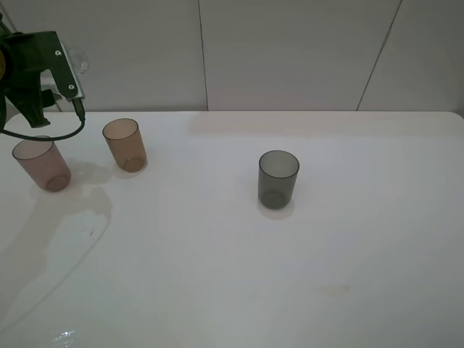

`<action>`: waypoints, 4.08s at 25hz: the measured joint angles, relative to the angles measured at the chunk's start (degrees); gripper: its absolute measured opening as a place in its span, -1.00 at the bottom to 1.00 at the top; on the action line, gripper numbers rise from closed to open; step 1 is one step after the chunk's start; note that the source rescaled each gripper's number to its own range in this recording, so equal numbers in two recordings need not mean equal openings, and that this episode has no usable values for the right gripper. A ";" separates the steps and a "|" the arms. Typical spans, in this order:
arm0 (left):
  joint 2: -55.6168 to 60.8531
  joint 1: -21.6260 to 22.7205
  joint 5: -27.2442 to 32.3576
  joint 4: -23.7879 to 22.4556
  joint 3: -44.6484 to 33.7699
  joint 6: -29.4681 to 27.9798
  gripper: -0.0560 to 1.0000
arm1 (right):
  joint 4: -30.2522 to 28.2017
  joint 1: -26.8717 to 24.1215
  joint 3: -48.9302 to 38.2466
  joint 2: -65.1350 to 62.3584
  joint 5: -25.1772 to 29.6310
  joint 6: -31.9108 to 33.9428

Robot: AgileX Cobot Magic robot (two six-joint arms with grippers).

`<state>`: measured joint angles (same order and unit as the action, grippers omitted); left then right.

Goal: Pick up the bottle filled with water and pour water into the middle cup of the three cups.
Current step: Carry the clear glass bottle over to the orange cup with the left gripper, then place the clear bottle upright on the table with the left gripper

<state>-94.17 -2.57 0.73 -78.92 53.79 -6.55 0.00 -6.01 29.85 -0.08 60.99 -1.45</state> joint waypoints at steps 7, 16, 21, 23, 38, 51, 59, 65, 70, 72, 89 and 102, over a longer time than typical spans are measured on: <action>0.00 0.00 0.00 -1.89 0.00 1.69 -0.87 | 0.00 0.00 0.00 0.00 0.00 0.00; -1.92 0.00 2.41 -6.36 0.12 3.19 -0.87 | 0.00 0.00 0.00 0.00 0.00 0.00; -2.03 0.00 2.62 -7.40 0.12 3.84 -0.87 | 0.00 0.00 0.00 0.00 0.00 0.00; -2.57 0.00 2.67 -7.60 0.12 4.36 -0.87 | 0.00 0.00 0.00 0.00 0.00 0.00; -6.64 0.00 4.15 -8.00 0.80 15.80 -0.87 | 0.00 0.00 0.00 0.00 0.00 0.00; -8.73 -1.81 6.50 -10.38 3.36 16.96 -0.87 | 0.00 0.00 0.00 0.00 0.00 0.00; -8.73 -1.81 7.19 -10.57 3.36 21.77 -0.87 | 0.00 0.00 0.00 0.00 0.00 0.00; -8.73 -1.81 7.19 -10.58 3.36 23.05 -0.87 | 0.00 0.00 0.00 0.00 0.00 0.00; -8.73 -1.81 7.35 -10.75 3.36 24.14 -0.87 | 0.00 0.00 0.00 0.00 0.00 0.00; -8.73 -1.81 7.35 -10.75 3.36 24.26 -0.87 | 0.00 0.00 0.00 0.00 0.00 0.00; -11.21 -1.81 7.95 -9.66 5.76 24.26 -0.87 | 0.00 0.00 0.00 0.00 0.00 0.00; -11.32 -2.90 6.86 -9.66 6.26 24.41 -0.87 | 0.00 0.00 0.00 0.00 0.00 0.00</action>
<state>-105.49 -5.47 7.59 -88.58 60.05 17.86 0.00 -6.01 29.85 -0.08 60.99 -1.45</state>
